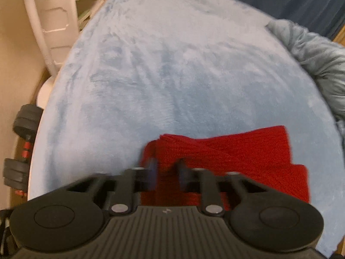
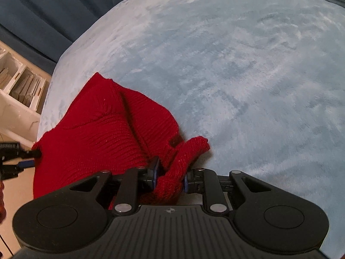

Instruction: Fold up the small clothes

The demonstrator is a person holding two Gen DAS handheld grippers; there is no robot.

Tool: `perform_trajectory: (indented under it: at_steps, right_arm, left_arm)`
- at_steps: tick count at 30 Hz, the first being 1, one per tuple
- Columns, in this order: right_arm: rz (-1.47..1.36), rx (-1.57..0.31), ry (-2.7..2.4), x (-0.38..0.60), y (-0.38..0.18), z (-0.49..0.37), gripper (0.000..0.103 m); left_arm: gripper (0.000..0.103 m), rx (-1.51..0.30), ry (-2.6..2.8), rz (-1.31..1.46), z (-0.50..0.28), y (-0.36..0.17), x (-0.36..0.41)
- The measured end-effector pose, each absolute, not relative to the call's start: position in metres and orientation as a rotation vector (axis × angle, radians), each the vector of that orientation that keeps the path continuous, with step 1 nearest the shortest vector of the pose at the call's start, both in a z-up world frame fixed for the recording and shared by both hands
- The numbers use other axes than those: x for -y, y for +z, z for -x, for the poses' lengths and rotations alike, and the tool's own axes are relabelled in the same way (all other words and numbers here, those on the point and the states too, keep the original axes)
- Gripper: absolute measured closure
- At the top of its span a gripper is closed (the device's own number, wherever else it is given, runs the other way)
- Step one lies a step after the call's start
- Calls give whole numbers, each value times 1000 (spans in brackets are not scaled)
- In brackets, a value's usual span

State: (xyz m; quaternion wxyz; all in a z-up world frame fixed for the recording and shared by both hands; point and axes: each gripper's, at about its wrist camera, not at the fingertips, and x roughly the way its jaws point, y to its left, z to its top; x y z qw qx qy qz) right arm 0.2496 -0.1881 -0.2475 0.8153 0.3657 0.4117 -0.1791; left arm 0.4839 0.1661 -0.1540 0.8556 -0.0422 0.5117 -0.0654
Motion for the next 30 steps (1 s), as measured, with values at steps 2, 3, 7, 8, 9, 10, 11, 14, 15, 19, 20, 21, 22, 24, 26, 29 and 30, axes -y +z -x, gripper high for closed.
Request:
perform_trajectory:
  at_steps: [2, 3, 7, 8, 9, 10, 11, 14, 15, 19, 20, 21, 22, 24, 26, 29, 30]
  right_arm:
    - [-789, -888, -380, 189, -248, -251, 79]
    - [-791, -893, -379, 190, -247, -252, 78]
    - [-823, -906, -384, 201, -244, -253, 68]
    - [-813, -895, -393, 204, -241, -252, 59]
    - [-783, -880, -400, 207, -237, -253, 55]
    - [-754, -862, -399, 210, -232, -254, 47]
    - [-731, -838, -385, 213, -229, -256, 39]
    - [-664, -821, -262, 222, -219, -285, 34]
    - [-654, -828, -203, 224, -218, -302, 33]
    - [-559, -859, -34, 218, -222, -374, 31]
    - [-560, -884, 17, 216, -227, -393, 31]
    - [-580, -913, 62, 216, -233, -407, 36]
    - [-598, -931, 105, 214, -238, -416, 73]
    - [-521, -908, 112, 203, -230, -426, 84]
    - [-491, -837, 138, 195, -214, -423, 85]
    - [-499, -887, 78, 194, -229, -430, 84]
    - [-498, -905, 52, 194, -239, -430, 81]
  left_arm:
    - [88, -1032, -147, 104, -472, -145, -170]
    - [89, -1019, -152, 123, -468, -142, -172]
    - [83, -1002, -152, 137, -463, -143, -173]
    - [81, -1006, -154, 148, -464, -146, -174]
    - [66, -1013, -157, 155, -464, -150, -174]
    - [45, -1017, -164, 153, -464, -152, -174]
    - [35, -1015, -162, 136, -463, -155, -171]
    - [29, -1012, -154, 92, -462, -165, -161]
    - [32, -1010, -160, 104, -462, -168, -160]
    - [68, -1003, -130, 173, -462, -172, -166]
    - [73, -1001, -125, 192, -463, -173, -169]
    - [80, -998, -120, 216, -462, -172, -174]
    - [84, -991, -120, 227, -459, -170, -177]
    - [86, -955, -114, 225, -450, -160, -182]
    - [86, -920, -116, 246, -441, -153, -191]
    - [82, -975, -110, 280, -453, -173, -200]
    - [70, -992, -107, 279, -459, -182, -199]
